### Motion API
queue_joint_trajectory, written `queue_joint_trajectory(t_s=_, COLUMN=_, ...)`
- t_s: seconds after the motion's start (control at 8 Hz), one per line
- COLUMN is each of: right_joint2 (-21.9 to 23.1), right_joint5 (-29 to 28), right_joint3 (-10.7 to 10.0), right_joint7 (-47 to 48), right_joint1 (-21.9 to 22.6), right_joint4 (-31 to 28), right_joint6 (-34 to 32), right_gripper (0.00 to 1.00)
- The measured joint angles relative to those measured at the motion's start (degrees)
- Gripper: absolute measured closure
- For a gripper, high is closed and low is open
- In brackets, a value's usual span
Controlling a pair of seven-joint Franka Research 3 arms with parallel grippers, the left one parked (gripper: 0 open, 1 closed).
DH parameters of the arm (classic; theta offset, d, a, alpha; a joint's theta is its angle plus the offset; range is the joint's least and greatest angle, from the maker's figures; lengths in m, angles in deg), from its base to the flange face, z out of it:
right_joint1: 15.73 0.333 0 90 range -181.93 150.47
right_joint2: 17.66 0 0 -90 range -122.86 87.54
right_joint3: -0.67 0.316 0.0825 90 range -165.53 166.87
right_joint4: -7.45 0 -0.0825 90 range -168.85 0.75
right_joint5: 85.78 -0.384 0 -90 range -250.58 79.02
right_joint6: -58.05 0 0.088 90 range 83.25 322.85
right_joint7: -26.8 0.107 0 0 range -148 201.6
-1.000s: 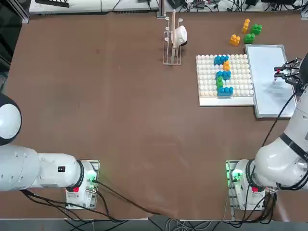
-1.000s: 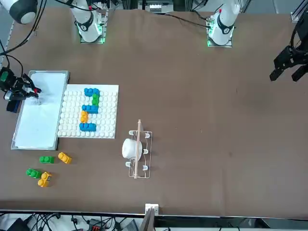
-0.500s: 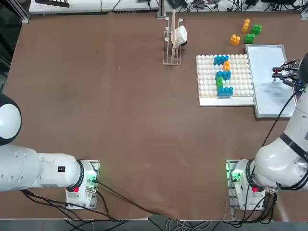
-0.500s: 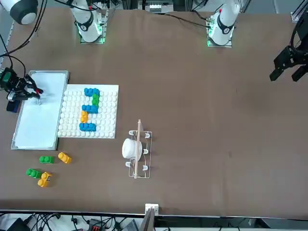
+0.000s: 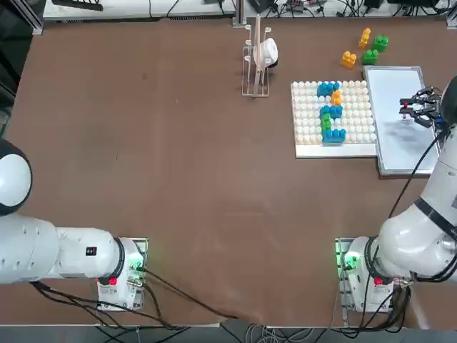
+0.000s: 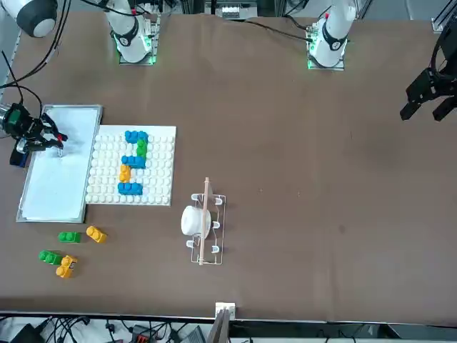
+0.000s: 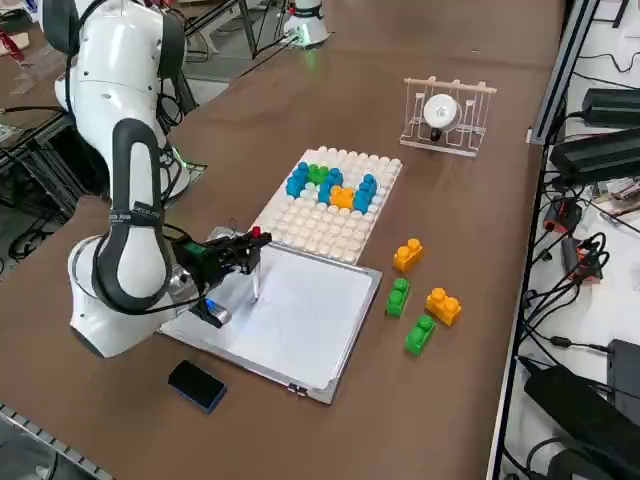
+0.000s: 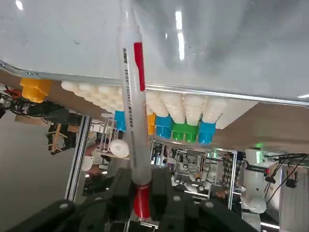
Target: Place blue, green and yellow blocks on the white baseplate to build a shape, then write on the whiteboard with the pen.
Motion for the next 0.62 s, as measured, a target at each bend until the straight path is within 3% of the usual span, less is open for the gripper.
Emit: queue_joint_trajectory(t_s=0.62, right_joint2=0.1, right_joint5=-2.1, right_joint3=0.0, right_joint7=-0.1, right_joint1=2.7, right_joint4=-2.2, right_joint6=-0.4, right_gripper=0.81)
